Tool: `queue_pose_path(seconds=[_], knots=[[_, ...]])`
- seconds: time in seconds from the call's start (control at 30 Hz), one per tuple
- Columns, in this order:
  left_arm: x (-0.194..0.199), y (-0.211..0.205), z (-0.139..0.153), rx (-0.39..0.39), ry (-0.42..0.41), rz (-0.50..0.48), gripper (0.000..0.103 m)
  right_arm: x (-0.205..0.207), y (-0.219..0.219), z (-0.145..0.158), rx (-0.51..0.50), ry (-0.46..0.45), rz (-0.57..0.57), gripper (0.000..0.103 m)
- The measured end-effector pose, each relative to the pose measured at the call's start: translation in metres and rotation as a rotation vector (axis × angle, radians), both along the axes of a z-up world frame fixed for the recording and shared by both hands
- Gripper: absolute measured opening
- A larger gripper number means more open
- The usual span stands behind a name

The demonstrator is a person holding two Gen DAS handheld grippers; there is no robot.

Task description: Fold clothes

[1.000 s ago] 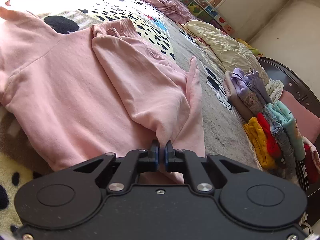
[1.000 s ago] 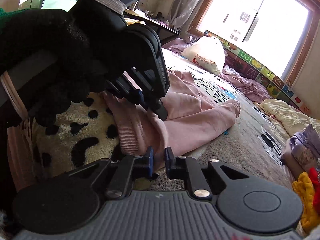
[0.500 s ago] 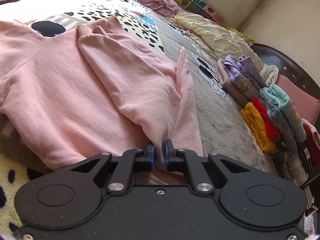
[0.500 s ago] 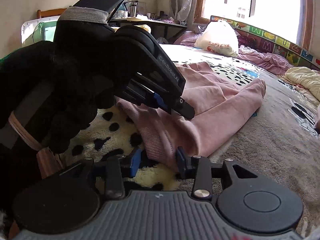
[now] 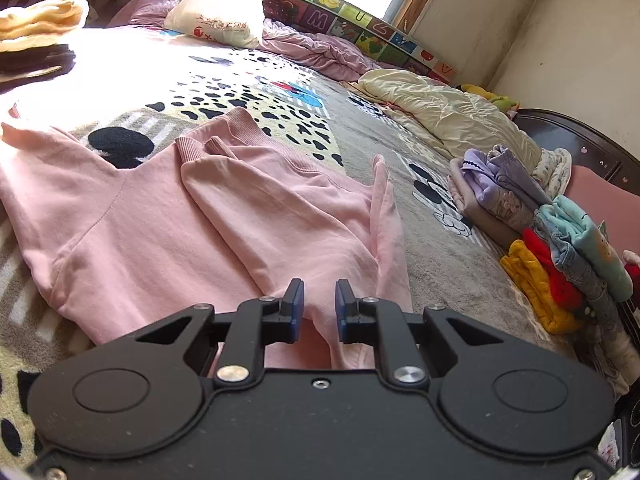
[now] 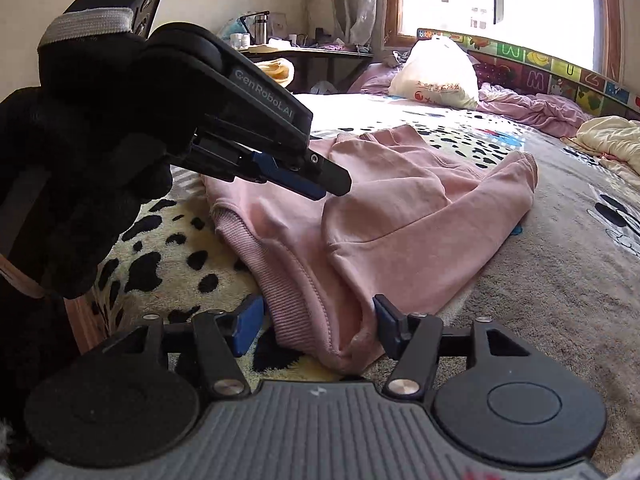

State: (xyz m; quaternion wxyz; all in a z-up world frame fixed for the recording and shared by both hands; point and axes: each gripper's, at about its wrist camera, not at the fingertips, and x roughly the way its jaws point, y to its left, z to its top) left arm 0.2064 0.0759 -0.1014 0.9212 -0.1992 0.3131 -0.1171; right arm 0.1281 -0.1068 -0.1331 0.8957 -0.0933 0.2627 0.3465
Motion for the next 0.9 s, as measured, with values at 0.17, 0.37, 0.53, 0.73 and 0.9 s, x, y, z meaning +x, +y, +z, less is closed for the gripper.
queue_pose_path(seconds=[0.17, 0.37, 0.53, 0.73, 0.9], knots=[[0.029, 0.026, -0.014, -0.197, 0.092, 0.138, 0.044, 0.002, -0.006, 0.006, 0.031, -0.013, -0.005, 0.059], [0.061, 0.056, -0.016, -0.199, 0.110, 0.286, 0.044, 0.006, -0.007, 0.006, 0.071, -0.025, -0.022, 0.059], [0.095, 0.070, -0.019, -0.216, 0.119, 0.276, 0.041, 0.008, -0.004, 0.000, 0.060, -0.005, -0.020, 0.059], [0.093, 0.073, 0.008, -0.133, -0.010, 0.231, 0.001, 0.009, -0.004, -0.003, 0.084, -0.020, -0.027, 0.060], [0.113, 0.077, -0.005, -0.013, 0.067, 0.189, 0.001, 0.006, 0.004, -0.005, 0.025, -0.018, 0.015, 0.061]])
